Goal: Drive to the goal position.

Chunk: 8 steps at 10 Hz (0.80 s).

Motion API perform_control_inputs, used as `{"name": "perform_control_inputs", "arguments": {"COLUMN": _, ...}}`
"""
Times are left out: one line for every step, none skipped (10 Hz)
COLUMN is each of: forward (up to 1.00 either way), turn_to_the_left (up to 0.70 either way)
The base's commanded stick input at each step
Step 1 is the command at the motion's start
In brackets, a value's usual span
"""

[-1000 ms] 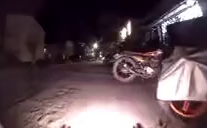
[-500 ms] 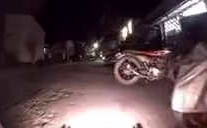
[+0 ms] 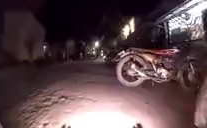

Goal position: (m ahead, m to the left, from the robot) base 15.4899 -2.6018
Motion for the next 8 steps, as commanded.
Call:
{"name": "perform_control_inputs", "arguments": {"forward": 0.56, "turn_to_the_left": 0.00}}
{"name": "perform_control_inputs", "arguments": {"forward": 0.56, "turn_to_the_left": 0.00}}
{"name": "perform_control_inputs", "arguments": {"forward": 0.56, "turn_to_the_left": 0.00}}
{"name": "perform_control_inputs", "arguments": {"forward": 0.56, "turn_to_the_left": 0.00}}
{"name": "perform_control_inputs", "arguments": {"forward": 0.56, "turn_to_the_left": 0.00}}
{"name": "perform_control_inputs", "arguments": {"forward": 0.56, "turn_to_the_left": 0.00}}
{"name": "perform_control_inputs", "arguments": {"forward": 0.56, "turn_to_the_left": 0.00}}
{"name": "perform_control_inputs", "arguments": {"forward": 0.56, "turn_to_the_left": 0.00}}
